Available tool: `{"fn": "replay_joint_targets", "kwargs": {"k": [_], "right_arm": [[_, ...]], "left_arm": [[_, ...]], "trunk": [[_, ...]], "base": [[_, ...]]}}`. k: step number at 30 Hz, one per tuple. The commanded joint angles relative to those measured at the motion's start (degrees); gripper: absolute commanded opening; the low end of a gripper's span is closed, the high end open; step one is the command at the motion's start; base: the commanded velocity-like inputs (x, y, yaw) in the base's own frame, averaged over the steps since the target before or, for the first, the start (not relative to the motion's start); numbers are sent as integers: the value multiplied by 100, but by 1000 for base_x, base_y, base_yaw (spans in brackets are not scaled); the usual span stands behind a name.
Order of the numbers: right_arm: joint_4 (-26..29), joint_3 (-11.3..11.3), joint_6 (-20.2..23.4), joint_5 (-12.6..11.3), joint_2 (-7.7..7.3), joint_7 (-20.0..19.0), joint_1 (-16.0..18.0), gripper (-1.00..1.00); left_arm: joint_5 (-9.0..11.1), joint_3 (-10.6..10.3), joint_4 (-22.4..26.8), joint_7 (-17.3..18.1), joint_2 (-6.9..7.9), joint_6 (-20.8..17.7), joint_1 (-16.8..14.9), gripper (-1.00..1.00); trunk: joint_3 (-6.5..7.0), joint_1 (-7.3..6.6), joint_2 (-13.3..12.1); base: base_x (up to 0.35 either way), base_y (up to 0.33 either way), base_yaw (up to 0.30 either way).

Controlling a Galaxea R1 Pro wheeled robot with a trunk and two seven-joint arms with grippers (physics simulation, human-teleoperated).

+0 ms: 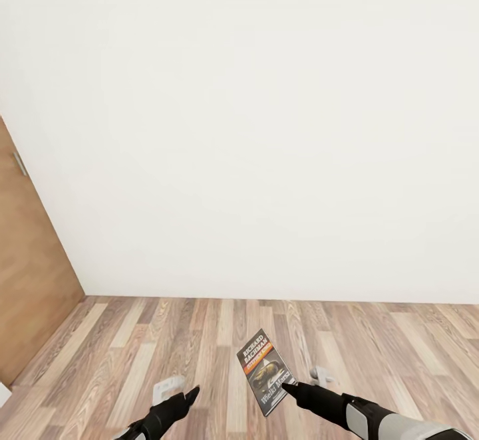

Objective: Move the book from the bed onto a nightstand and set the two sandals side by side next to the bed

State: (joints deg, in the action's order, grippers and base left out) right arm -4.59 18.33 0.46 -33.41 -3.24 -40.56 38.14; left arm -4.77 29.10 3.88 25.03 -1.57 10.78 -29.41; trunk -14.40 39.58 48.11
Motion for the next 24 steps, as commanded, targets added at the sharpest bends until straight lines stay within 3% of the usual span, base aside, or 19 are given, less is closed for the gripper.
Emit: {"fn": "replay_joint_targets", "kwargs": {"k": [1, 24], "right_arm": [[-16, 21, 5, -66, 3, -35, 9, -100], [-16, 22, 5, -67, 3, -36, 9, -100]], "left_arm": [[-51, 43, -1, 11, -1, 21, -4, 100], [-51, 43, -1, 10, -1, 21, -4, 100]], "trunk": [[-8, 3, 6], [-8, 3, 6]], "base": [[241, 0, 0], [241, 0, 0]]}}
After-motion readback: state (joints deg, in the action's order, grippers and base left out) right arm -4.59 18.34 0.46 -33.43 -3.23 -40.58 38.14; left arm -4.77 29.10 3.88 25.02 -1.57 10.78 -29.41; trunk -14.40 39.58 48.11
